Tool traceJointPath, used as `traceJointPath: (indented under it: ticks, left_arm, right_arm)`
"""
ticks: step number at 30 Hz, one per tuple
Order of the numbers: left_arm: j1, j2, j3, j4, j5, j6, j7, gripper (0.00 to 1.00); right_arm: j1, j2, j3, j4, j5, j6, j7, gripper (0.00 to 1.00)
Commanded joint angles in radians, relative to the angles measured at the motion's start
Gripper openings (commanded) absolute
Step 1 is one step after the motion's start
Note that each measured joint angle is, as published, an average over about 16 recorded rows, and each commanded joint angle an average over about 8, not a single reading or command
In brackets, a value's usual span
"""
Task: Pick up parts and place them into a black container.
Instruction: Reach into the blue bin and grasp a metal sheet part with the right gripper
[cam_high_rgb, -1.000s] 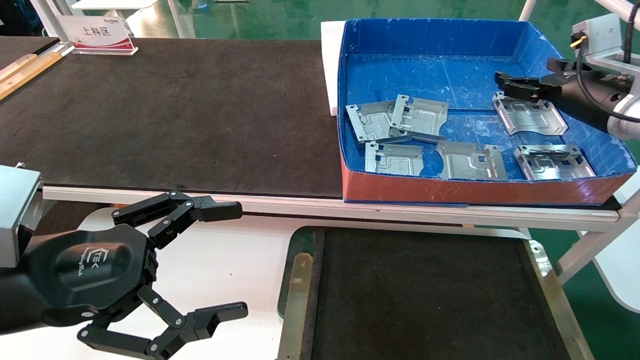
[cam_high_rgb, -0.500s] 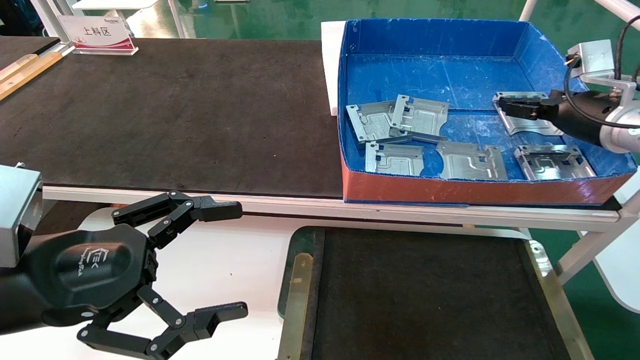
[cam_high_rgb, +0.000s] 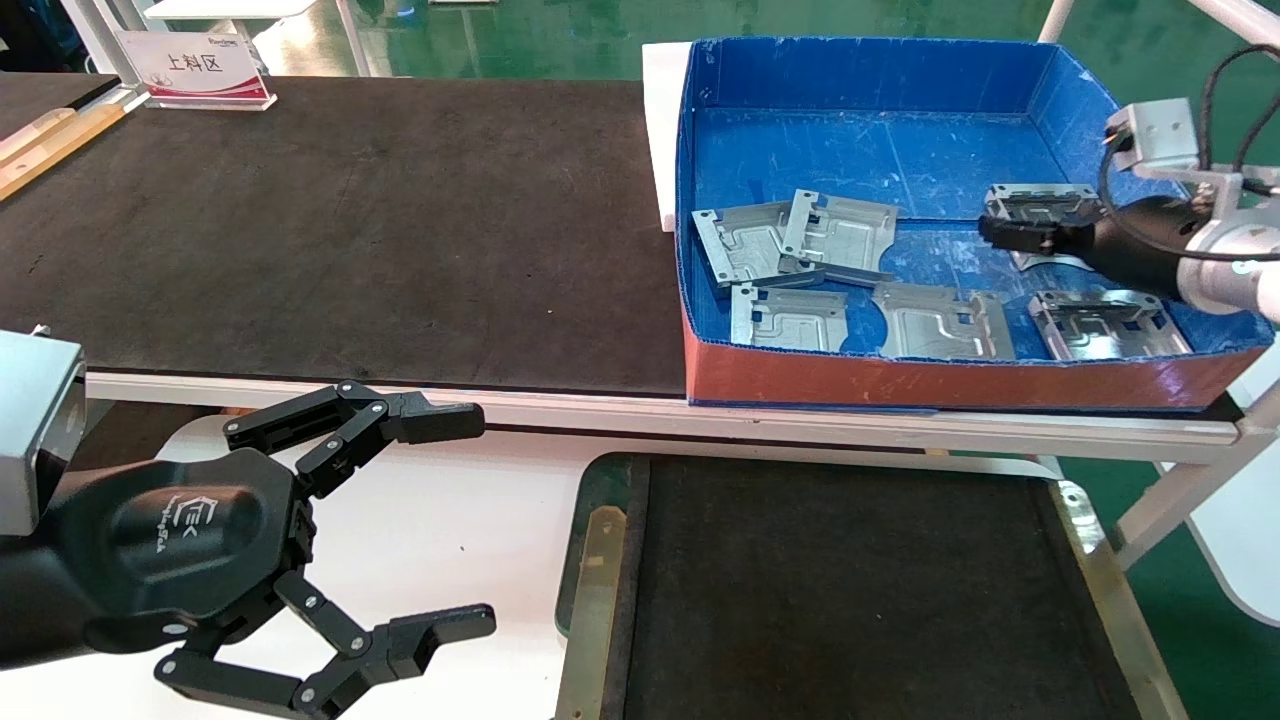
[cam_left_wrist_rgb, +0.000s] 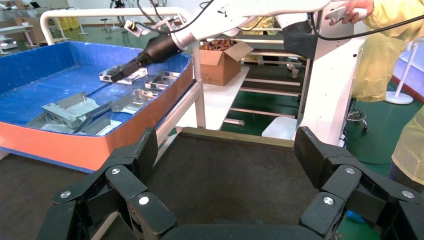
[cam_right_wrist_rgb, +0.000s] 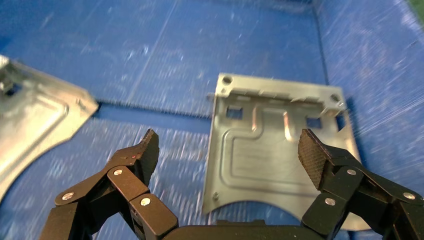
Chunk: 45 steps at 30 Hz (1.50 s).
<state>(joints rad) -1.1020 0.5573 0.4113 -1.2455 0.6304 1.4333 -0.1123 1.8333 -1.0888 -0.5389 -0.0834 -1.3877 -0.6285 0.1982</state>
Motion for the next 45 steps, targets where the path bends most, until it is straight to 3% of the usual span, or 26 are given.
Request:
traceJointPath:
  ticks: [1, 8, 9, 45]
  left_arm:
    - [0.0, 0.0, 0.0, 0.0, 0.0, 0.0, 0.0, 1.0]
    - [0.0, 0.0, 0.0, 0.0, 0.0, 0.0, 0.0, 1.0]
    - [0.0, 0.0, 0.0, 0.0, 0.0, 0.0, 0.0, 1.0]
    - [0.0, 0.0, 0.0, 0.0, 0.0, 0.0, 0.0, 1.0]
  right_arm:
    - [-0.003, -0.001, -0.01, 0.005, -0.015, -0.005, 0.019, 0.96]
    - [-0.013, 0.0, -0.024, 0.033, -0.037, -0.017, 0.057, 0.1]
    - [-0.014, 0.0, -0.026, 0.036, -0.039, -0.017, 0.061, 0.02]
    - [-0.024, 0.013, -0.052, 0.076, -0.076, -0.026, 0.126, 0.0]
